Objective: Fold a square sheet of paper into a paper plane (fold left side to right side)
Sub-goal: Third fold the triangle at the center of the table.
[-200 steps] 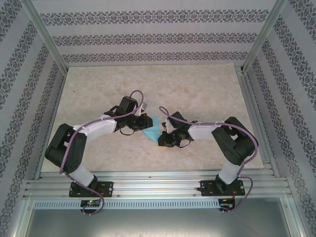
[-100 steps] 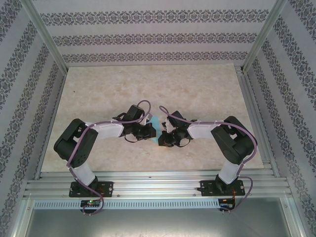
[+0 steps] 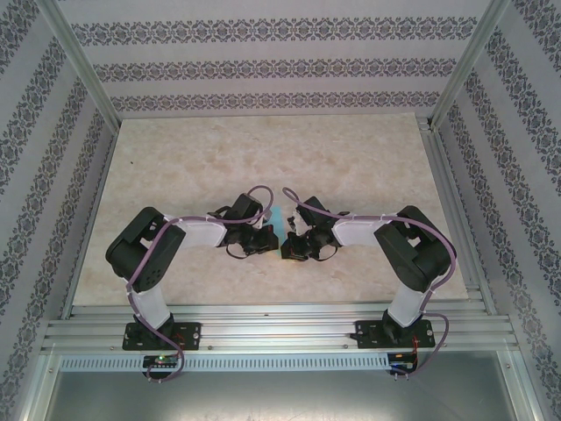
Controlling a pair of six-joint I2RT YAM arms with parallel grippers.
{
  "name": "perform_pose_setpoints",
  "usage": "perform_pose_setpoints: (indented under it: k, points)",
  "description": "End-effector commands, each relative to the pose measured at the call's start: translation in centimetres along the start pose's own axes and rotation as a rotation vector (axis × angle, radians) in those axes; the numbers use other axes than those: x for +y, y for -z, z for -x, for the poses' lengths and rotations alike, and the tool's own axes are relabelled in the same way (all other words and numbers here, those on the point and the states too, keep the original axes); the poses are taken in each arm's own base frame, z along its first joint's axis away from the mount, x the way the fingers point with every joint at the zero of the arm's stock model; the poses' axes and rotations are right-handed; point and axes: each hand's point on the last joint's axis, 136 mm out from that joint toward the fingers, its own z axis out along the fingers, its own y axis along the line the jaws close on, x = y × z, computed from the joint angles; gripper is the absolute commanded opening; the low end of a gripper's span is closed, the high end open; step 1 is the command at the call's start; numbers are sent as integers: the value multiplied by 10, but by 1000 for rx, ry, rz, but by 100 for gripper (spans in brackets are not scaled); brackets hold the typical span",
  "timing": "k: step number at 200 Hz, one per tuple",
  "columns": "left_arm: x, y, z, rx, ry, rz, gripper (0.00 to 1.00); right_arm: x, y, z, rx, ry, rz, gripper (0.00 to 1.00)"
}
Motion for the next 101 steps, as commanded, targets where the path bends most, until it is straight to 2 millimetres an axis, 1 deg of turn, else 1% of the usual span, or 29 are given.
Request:
perform_pose_setpoints:
  k: [1,27,51,101]
  points:
    - [30,-4,-8,1,-9,122,5,-70,-14,-44,111,-129,-259,8]
    - [44,-2,-3,-18,-17,168,5,-72,-12,-45,110,-128,-277,7]
    - [53,4,9,-43,-20,203,5,-77,-11,-48,117,-126,-311,7]
    - [59,26,40,-108,-24,221,9,-83,-13,-55,141,-130,-349,7]
